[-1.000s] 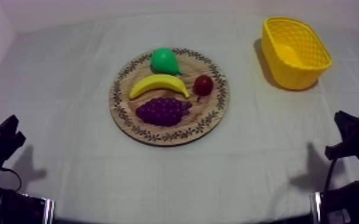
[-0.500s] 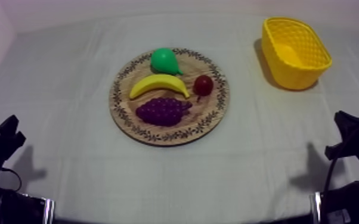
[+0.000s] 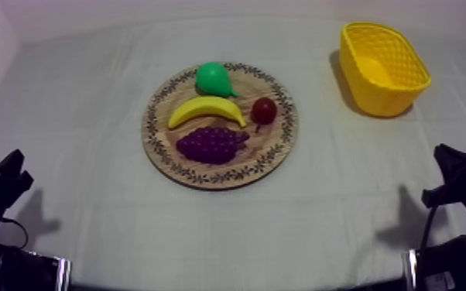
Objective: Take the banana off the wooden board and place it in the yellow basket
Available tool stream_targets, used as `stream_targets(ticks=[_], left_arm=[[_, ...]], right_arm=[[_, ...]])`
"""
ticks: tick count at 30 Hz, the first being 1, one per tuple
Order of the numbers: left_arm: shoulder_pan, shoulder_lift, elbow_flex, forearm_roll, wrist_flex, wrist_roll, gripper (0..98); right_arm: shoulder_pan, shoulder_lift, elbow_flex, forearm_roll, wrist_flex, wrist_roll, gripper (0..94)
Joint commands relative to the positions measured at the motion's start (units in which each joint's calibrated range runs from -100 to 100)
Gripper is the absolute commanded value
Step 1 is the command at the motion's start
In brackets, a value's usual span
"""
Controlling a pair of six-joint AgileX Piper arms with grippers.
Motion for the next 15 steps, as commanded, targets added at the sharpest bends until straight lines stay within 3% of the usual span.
stream_targets(ticks=[1,11,15], left_arm=[[0.0,0.0,0.0,0.0,0.0,0.0,0.0],[0.0,0.0,0.0,0.0,0.0,0.0,0.0],[0.0,0.0,0.0,0.0,0.0,0.0,0.0]], right_arm=[[0.0,0.0,0.1,0.0,0.0,0.0,0.4],[-0.3,0.0,0.1,0.0,0.0,0.0,0.5],[-0.3,0.0,0.1,0.0,0.0,2.0,0.5]])
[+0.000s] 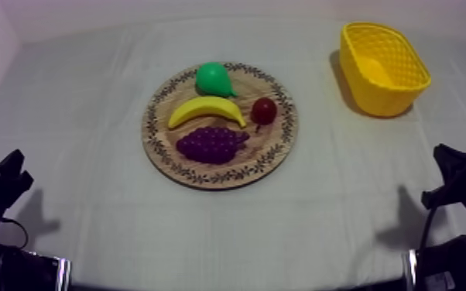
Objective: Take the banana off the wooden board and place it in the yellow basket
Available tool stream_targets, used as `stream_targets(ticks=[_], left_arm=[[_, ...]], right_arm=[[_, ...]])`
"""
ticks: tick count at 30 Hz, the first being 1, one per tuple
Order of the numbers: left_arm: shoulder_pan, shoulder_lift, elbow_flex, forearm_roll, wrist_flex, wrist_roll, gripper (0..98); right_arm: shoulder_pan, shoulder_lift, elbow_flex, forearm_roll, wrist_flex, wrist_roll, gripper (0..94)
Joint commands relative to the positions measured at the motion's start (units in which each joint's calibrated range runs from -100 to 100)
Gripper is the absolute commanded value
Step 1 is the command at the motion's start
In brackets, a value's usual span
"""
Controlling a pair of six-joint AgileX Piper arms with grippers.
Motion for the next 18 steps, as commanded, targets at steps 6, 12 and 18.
stream_targets(ticks=[6,12,18], left_arm=[[0.0,0.0,0.0,0.0,0.0,0.0,0.0],[0.0,0.0,0.0,0.0,0.0,0.0,0.0],[0.0,0.0,0.0,0.0,0.0,0.0,0.0]], right_arm=[[0.5,0.0,0.1,0.0,-0.5,0.3,0.5],[0.9,3.4,-2.2,0.4,-3.7,0.3,0.5],[1.6,11.4,-11.3,0.2,-4.1,0.5,0.5]])
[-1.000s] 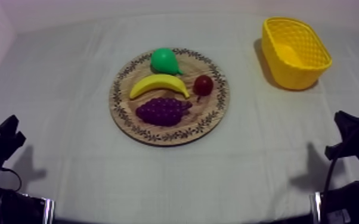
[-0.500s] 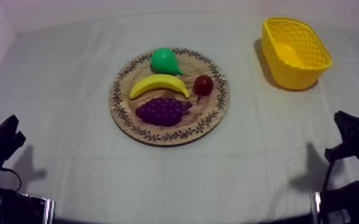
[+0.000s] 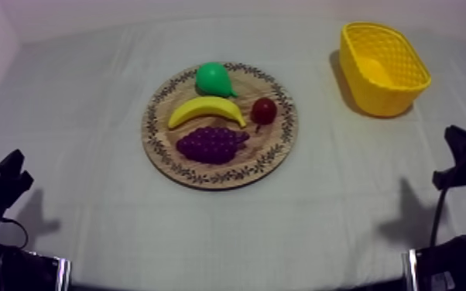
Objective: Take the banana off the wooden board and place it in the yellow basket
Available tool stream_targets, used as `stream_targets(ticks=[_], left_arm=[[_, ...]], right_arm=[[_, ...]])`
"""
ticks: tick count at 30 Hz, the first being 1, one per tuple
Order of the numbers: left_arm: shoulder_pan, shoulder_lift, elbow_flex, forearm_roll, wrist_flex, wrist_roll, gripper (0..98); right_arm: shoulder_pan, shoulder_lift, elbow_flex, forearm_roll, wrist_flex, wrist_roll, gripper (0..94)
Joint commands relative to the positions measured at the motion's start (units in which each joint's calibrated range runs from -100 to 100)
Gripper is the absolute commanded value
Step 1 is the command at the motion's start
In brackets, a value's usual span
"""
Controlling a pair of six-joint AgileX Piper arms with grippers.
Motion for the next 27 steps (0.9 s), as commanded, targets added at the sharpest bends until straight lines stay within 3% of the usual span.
stream_targets(ticks=[1,16,27], left_arm=[[0.0,0.0,0.0,0.0,0.0,0.0,0.0],[0.0,0.0,0.0,0.0,0.0,0.0,0.0],[0.0,0.0,0.0,0.0,0.0,0.0,0.0]], right_arm=[[0.2,4.7,-5.7,-0.2,0.5,0.2,0.5],[1.5,32.5,-47.3,0.2,12.9,0.5,0.5],[-0.7,45.6,-67.1,2.0,19.7,-0.5,0.5]])
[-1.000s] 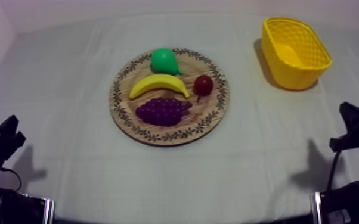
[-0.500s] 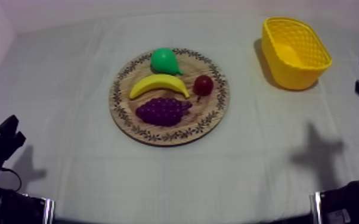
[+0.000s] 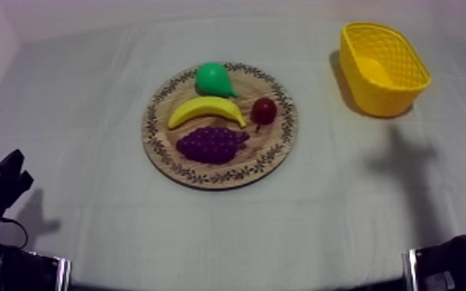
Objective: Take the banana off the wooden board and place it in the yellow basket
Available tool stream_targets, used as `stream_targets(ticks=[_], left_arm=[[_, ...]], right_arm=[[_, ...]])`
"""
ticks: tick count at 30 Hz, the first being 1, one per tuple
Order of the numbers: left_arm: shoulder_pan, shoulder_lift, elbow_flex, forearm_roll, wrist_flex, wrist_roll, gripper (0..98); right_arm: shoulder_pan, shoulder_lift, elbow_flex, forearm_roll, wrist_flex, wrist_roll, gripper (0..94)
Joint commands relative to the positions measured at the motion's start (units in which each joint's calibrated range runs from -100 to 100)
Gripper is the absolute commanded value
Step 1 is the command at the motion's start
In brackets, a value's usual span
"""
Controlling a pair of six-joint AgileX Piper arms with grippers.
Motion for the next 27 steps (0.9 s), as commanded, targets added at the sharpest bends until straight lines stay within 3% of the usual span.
stream_targets(ticks=[1,7,27], left_arm=[[0.0,0.0,0.0,0.0,0.0,0.0,0.0],[0.0,0.0,0.0,0.0,0.0,0.0,0.0],[0.0,0.0,0.0,0.0,0.0,0.0,0.0]], right_arm=[[-0.9,3.0,-6.3,0.3,1.0,0.0,0.5],[-4.6,9.0,-13.0,0.9,4.9,0.7,0.5],[-17.7,27.5,-25.7,-1.2,13.6,2.9,0.6]])
